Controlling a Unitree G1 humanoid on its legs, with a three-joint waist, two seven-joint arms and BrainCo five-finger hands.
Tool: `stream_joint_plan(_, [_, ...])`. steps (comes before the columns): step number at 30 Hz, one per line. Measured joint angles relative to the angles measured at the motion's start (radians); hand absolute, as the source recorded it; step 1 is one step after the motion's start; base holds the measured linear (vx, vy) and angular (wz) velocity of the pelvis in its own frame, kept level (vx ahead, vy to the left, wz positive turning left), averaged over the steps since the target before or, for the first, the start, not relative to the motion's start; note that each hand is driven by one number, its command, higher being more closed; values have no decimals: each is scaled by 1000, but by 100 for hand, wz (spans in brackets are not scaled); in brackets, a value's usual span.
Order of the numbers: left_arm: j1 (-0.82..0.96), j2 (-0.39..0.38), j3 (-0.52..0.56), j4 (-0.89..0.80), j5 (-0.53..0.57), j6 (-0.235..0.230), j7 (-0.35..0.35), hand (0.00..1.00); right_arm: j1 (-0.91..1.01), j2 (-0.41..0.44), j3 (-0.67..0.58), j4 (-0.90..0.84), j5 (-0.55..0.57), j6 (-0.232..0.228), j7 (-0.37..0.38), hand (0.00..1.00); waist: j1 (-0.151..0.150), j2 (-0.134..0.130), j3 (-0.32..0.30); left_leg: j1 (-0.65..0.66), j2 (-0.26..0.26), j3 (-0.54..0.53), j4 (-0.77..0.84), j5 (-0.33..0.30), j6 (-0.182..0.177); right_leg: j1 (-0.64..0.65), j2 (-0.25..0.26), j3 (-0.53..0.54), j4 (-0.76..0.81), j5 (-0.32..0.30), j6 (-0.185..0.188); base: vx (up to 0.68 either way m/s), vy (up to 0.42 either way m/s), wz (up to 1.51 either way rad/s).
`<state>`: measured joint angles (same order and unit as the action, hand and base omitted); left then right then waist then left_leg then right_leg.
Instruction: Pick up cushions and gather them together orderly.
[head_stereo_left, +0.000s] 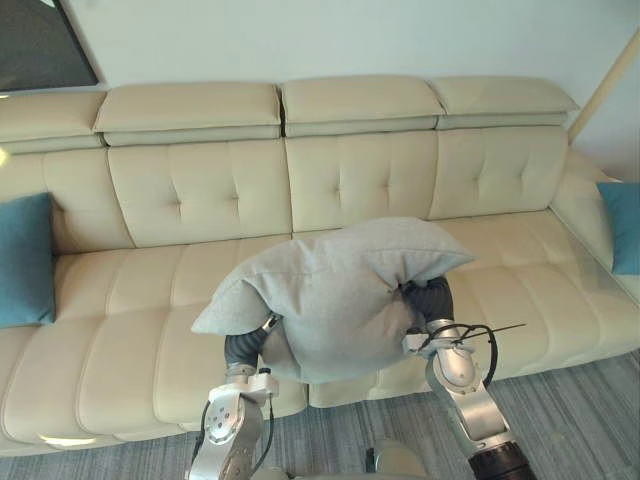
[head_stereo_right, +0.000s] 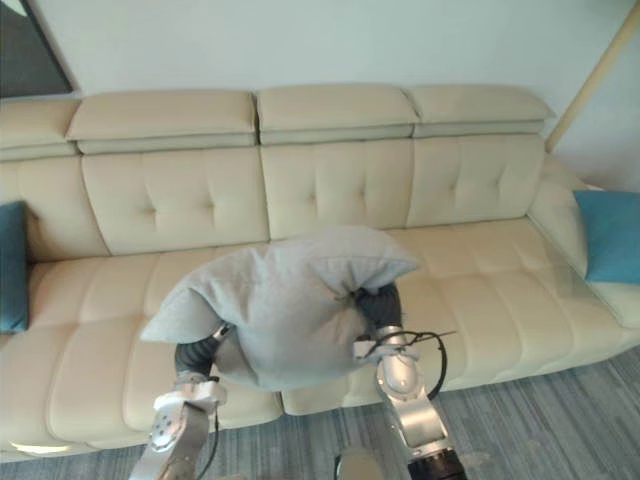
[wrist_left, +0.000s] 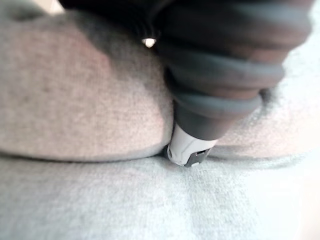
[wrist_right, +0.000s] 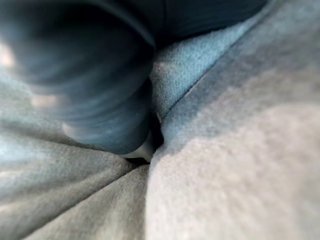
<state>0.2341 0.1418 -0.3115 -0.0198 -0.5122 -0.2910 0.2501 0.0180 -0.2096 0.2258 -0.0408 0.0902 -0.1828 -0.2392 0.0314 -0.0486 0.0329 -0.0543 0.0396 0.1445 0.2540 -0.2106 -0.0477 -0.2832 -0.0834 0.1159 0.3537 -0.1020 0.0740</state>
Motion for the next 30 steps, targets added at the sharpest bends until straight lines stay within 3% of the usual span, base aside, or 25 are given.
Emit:
stream_joint_plan(2, [0, -18, -1, 2, 4, 1, 0, 100, 28, 1, -7, -13, 2, 1, 1, 100, 10, 28, -4, -6, 39, -22, -5, -2, -13, 26, 27, -43, -47, 16, -22, 135, -169, 35])
stream_joint_plan(4, [-1, -18, -1, 1, 10, 0, -6, 100, 45, 0, -10, -27, 9, 3, 2, 100, 12, 30, -5, -4, 58, -42, -29, 11, -34, 43, 42, -76, -77, 24, -34, 88, -128, 32])
stream_joint_plan(10, [-2, -37, 0, -1, 21, -6, -18, 100, 85, 2, -22, -130, 10, 5, 3, 100, 19, 29, -29, 5, 53, -72, -73, 36, -39, 78, 34, -106, -122, 33, -40, 18, -17, 19])
stream_joint_plan(16, [-81, -37, 55, -1, 96, -6, 9, 100, 20, 24, -25, -98, 36, 2, 3, 100, 19, 32, -37, -16, 34, -100, -126, 83, -29, 100, 19, -127, -227, 96, -39, -46, 22, 14])
stream_joint_plan(22, [-403, -30, 152, 60, 141, -14, 162, 100, -324, 62, -26, 90, 88, -8, -39, 100, 33, 45, -2, -194, 18, -106, -108, 149, -36, -79, 0, -136, -210, 157, -47, -130, -19, 7])
stream_joint_plan(24, [-568, 20, 160, 129, 147, -26, 217, 100, -438, 60, -37, 117, 111, -9, -75, 100, 37, 52, 26, -263, 19, -113, -107, 155, -38, -150, -2, -141, -174, 158, -50, -188, -51, 19])
stream_joint_plan(30, [-936, 63, 169, 306, 169, -28, 296, 100, -668, 51, -114, 186, 166, -24, -148, 100, 33, 65, 72, -374, 29, -92, -160, 241, -46, -298, -11, -162, -139, 171, -66, -104, -59, 18])
